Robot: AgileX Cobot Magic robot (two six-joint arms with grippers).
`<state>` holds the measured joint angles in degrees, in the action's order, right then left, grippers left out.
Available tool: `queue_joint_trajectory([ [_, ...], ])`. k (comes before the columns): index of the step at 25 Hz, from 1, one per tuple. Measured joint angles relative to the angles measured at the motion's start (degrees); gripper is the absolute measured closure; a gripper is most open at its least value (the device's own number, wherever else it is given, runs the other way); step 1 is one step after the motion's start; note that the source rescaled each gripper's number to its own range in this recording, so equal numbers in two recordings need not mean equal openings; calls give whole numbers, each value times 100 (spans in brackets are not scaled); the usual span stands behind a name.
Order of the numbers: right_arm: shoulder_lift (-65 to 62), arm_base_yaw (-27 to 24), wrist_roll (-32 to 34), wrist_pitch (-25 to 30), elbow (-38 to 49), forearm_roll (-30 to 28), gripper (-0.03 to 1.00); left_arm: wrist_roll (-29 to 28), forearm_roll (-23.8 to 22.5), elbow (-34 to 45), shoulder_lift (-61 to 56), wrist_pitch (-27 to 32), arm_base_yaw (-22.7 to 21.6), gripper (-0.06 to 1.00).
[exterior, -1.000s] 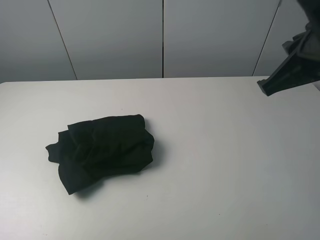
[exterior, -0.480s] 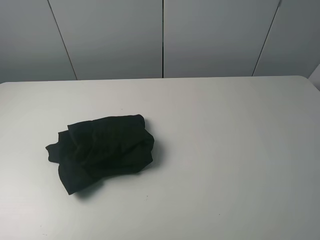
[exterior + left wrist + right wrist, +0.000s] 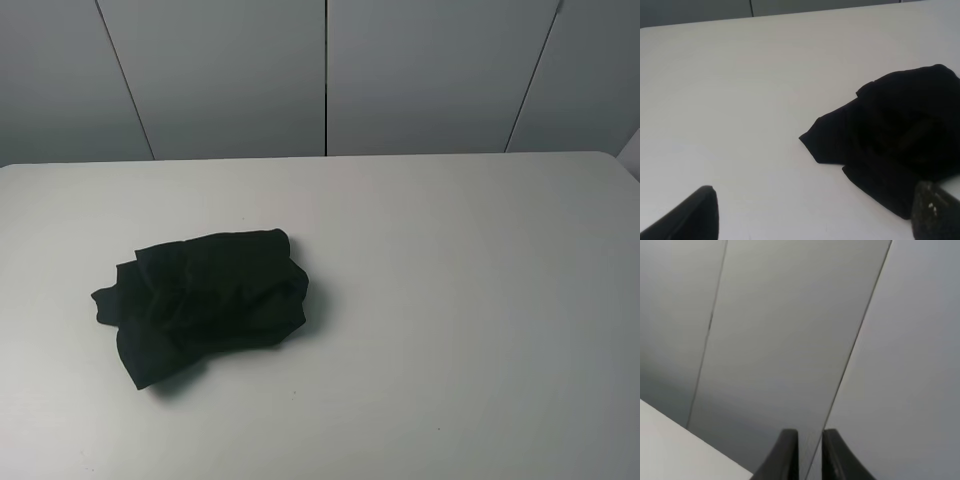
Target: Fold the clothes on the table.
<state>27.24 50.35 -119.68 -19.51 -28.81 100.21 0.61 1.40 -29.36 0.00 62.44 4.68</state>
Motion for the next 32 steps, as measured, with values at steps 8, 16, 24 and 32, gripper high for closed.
queue_joint_trajectory([
  [8,-114,0,45,84,391,-167,43,0,0,0,0,0,0,-6],
  [16,-124,0,1604,-308,466,-1799,23,0,0,0,0,0,0,-6],
  [24,-124,0,1,-562,701,-82,24,0,0,0,0,0,0,-6],
  [32,-173,0,1,-544,734,-80,24,0,0,0,0,0,0,-6],
])
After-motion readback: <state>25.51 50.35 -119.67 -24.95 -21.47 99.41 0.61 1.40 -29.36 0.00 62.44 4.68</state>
